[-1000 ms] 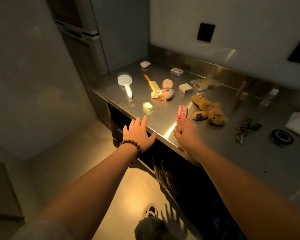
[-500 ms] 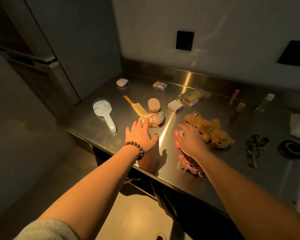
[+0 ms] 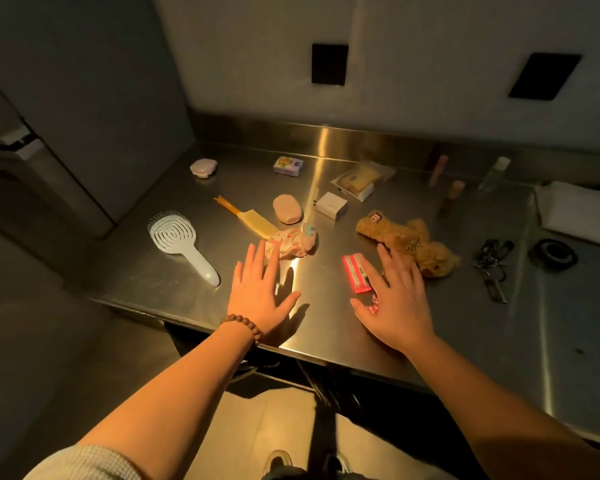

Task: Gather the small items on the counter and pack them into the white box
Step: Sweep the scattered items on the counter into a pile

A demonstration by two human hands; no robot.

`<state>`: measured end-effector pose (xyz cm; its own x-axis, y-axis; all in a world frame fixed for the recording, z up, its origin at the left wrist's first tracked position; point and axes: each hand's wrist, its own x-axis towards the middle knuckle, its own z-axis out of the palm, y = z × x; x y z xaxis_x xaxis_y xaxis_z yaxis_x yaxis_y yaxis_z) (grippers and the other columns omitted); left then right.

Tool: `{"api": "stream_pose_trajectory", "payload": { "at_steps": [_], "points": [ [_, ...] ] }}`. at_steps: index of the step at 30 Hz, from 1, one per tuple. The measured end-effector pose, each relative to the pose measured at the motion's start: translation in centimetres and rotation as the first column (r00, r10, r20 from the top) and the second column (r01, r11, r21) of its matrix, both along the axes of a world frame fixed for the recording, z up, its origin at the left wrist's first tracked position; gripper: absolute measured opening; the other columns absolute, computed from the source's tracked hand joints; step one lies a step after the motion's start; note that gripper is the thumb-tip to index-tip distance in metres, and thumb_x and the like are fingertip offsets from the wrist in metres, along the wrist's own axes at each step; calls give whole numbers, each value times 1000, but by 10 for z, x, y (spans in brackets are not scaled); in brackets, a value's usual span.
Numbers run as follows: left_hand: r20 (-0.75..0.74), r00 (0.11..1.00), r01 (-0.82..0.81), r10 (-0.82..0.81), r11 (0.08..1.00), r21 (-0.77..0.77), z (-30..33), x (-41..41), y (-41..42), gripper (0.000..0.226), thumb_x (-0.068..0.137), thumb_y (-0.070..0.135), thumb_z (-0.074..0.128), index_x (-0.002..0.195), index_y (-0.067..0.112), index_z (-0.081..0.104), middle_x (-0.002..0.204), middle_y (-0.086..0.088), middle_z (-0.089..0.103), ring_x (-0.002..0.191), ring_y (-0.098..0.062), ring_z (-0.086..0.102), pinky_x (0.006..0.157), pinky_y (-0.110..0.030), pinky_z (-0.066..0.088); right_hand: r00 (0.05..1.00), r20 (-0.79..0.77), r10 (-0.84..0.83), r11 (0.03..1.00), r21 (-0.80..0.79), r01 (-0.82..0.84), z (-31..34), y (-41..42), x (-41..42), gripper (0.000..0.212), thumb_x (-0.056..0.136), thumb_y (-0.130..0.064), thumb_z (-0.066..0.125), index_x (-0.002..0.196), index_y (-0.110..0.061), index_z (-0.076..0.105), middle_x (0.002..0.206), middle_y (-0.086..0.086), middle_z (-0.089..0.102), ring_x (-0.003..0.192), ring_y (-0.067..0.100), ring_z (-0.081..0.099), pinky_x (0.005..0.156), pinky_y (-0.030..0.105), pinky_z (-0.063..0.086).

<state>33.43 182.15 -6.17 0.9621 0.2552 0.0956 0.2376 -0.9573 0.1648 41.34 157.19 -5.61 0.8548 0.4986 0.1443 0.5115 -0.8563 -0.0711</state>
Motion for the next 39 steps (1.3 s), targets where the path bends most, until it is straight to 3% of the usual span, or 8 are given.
{"api": "stream_pose_trajectory", "payload": {
  "at_steps": [4,8,12,20,25,31,39],
  "points": [
    [-125,992,-6,6,1000,6,-26,0,9,103,67,90,11,142,29,-25,150,-2,-29,137,-24,-28,112,-52,-9,995,-52,-82,993,-95,77,-17,2,-3,90,79,-80,24,150,-36,-6,159,0,-18,146,25,-16,116,56,-4],
    [-179,984,-8,7,1000,-3,-40,6,17,107,65,93,9,140,27,-28,150,-2,-29,136,-24,-28,112,-53,-8,990,-83,-118,989,-97,110,-29,11,1,91,77,-83,17,149,-35,-13,157,-2,-22,145,24,-18,114,58,-8],
    [-164,985,51,-58,997,-51,-42,24,20,104,66,91,9,140,28,-29,151,-3,-28,135,-22,-28,113,-50,-8,994,-83,-71,997,-14,70,-34,29,13,87,81,-79,22,143,-41,-25,157,-5,-18,146,23,-13,114,52,-9],
    [-144,975,156,-168,984,-90,-42,71,22,97,71,85,17,141,34,-24,154,-5,-22,141,-27,-17,110,-45,-11,995,-54,-85,995,-61,82,-40,51,50,80,85,-73,19,151,-34,-5,161,3,-5,147,27,-7,117,54,-2],
    [-148,966,204,-214,976,-76,-41,104,14,95,72,84,20,143,33,-19,155,-7,-16,141,-29,-13,113,-44,-7,982,-18,-189,981,-51,188,-41,55,73,78,85,-69,24,151,-32,5,161,7,5,147,32,1,113,64,2],
    [-116,971,199,-211,974,-108,-42,147,1,92,77,78,29,143,36,-19,155,-8,-15,140,-29,-16,109,-40,-11,952,-77,-297,955,-30,296,-49,52,106,78,82,-75,18,149,-39,-2,161,7,1,146,36,-5,109,70,6],
    [-102,981,158,-167,983,-88,-52,208,-18,88,78,77,22,146,32,-12,155,-6,-14,141,-26,-15,107,-38,-13,968,-70,-243,969,20,245,-53,52,156,69,88,-64,20,150,-39,3,160,7,12,147,31,-3,111,67,1]
  ]
}}
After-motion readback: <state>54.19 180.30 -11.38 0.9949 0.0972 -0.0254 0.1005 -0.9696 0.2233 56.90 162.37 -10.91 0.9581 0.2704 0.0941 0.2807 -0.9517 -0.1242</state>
